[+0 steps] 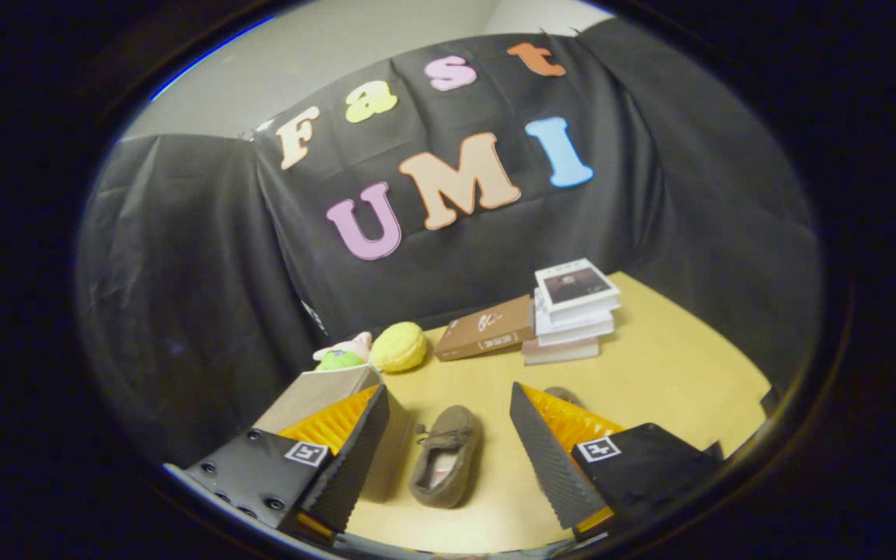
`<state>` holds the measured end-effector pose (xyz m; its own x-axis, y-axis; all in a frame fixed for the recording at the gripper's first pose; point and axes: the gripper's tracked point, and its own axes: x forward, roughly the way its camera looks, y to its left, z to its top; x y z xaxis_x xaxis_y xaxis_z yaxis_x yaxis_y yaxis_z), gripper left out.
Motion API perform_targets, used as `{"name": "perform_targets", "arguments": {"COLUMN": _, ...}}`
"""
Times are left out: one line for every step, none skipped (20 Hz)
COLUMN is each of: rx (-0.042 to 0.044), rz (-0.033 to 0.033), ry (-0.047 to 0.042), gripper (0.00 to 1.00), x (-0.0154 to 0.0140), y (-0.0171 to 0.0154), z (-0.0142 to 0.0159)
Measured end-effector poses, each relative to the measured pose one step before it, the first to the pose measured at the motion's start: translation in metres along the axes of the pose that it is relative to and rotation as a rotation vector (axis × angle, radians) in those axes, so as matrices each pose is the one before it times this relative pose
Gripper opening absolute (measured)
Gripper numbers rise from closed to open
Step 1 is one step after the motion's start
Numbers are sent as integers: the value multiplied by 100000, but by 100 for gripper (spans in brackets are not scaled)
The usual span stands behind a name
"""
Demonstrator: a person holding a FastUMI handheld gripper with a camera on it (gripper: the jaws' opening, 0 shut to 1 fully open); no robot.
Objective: Open the storage box then place both shoes into the box .Put the left shoe in first, then the right shoe, with the right side of both shoes facing outward in a uniform manner.
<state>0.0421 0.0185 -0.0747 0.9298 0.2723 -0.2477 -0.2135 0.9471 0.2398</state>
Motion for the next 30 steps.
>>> {"name": "perform_targets", "arguments": {"rx": 6573, "rz": 2472, "ry": 2172, "gripper": 100, "x": 464, "y": 620, "z": -589}}
{"name": "perform_targets", "arguments": {"rx": 7111, "rz": 2627, "ry": 2669, "gripper": 100, "x": 417, "y": 663, "z": -813}}
{"name": "perform_targets", "arguments": {"rx": 7445, "rz": 2452, "ry": 3211, "gripper": 100, "x": 473, "y": 580, "z": -916}}
{"name": "perform_targets", "arguments": {"rx": 7338, "rz": 2057, "ry": 3595, "gripper": 100, "x": 517, "y": 406, "z": -1210}}
{"name": "perform_targets", "arguments": {"rx": 7132, "rz": 1188, "ry": 3327, "gripper": 100, "x": 654, "y": 69, "z": -1129}}
{"name": "perform_targets", "arguments": {"rx": 6735, "rz": 1033, "ry": 2865, "gripper": 100, "x": 521, "y": -109, "z": -1062}}
{"name": "perform_targets", "arguments": {"rx": 6348, "rz": 1327, "ry": 2332, "gripper": 100, "x": 524, "y": -65, "z": -1010}}
{"name": "perform_targets", "arguments": {"rx": 5855, "rz": 1376, "ry": 1836, "gripper": 100, "x": 658, "y": 79, "z": -937}}
{"name": "perform_targets", "arguments": {"rx": 4889, "rz": 1213, "ry": 1810, "gripper": 100, "x": 600, "y": -17, "z": -929}}
{"name": "perform_targets", "arguments": {"rx": 4312, "rz": 543, "ry": 2438, "gripper": 100, "x": 366, "y": 50, "z": -1195}}
{"name": "perform_targets", "arguments": {"rx": 3887, "rz": 543, "ry": 2770, "gripper": 100, "x": 481, "y": -94, "z": -1161}}
{"name": "perform_targets", "arguments": {"rx": 3916, "rz": 439, "ry": 2755, "gripper": 100, "x": 547, "y": -180, "z": -1146}}
{"name": "perform_targets", "arguments": {"rx": 4570, "rz": 782, "ry": 2441, "gripper": 99, "x": 555, "y": -84, "z": -988}}
{"name": "perform_targets", "arguments": {"rx": 5524, "rz": 1007, "ry": 2318, "gripper": 99, "x": 516, "y": -47, "z": -1009}}
{"name": "perform_targets", "arguments": {"rx": 5375, "rz": 1651, "ry": 2257, "gripper": 99, "x": 381, "y": -17, "z": -912}}
{"name": "perform_targets", "arguments": {"rx": 3898, "rz": 789, "ry": 2319, "gripper": 99, "x": 372, "y": -145, "z": -1045}}
{"name": "perform_targets", "arguments": {"rx": 2661, "rz": -280, "ry": 2615, "gripper": 99, "x": 450, "y": -579, "z": -895}}
{"name": "perform_targets", "arguments": {"rx": 2699, "rz": -350, "ry": 1685, "gripper": 99, "x": 552, "y": -601, "z": -672}}
{"name": "perform_targets", "arguments": {"rx": 3135, "rz": -201, "ry": 1115, "gripper": 99, "x": 402, "y": -570, "z": -340}}
{"name": "perform_targets", "arguments": {"rx": 3480, "rz": 540, "ry": 723, "gripper": 99, "x": 402, "y": -290, "z": -216}}
{"name": "perform_targets", "arguments": {"rx": 3075, "rz": 573, "ry": 961, "gripper": 99, "x": 423, "y": -290, "z": -184}}
{"name": "perform_targets", "arguments": {"rx": 2413, "rz": 507, "ry": 1064, "gripper": 98, "x": 266, "y": -143, "z": -587}}
{"name": "perform_targets", "arguments": {"rx": 1611, "rz": 217, "ry": 1627, "gripper": 98, "x": 322, "y": -145, "z": -512}}
{"name": "perform_targets", "arguments": {"rx": 1361, "rz": 427, "ry": 1425, "gripper": 98, "x": 391, "y": -157, "z": -442}}
{"name": "perform_targets", "arguments": {"rx": 1495, "rz": 730, "ry": 1194, "gripper": 98, "x": 335, "y": 9, "z": -263}}
{"name": "perform_targets", "arguments": {"rx": 1596, "rz": 627, "ry": 649, "gripper": 98, "x": 168, "y": 118, "z": -182}}
{"name": "perform_targets", "arguments": {"rx": 975, "rz": 368, "ry": -99, "gripper": 98, "x": 97, "y": -46, "z": 256}}
{"name": "perform_targets", "arguments": {"rx": 759, "rz": 736, "ry": -41, "gripper": 99, "x": -97, "y": 89, "z": 139}}
{"name": "perform_targets", "arguments": {"rx": 1652, "rz": 2112, "ry": -73, "gripper": 98, "x": -68, "y": 313, "z": 372}}
{"name": "perform_targets", "arguments": {"rx": 2781, "rz": 2045, "ry": -424, "gripper": 95, "x": -36, "y": 513, "z": 386}}
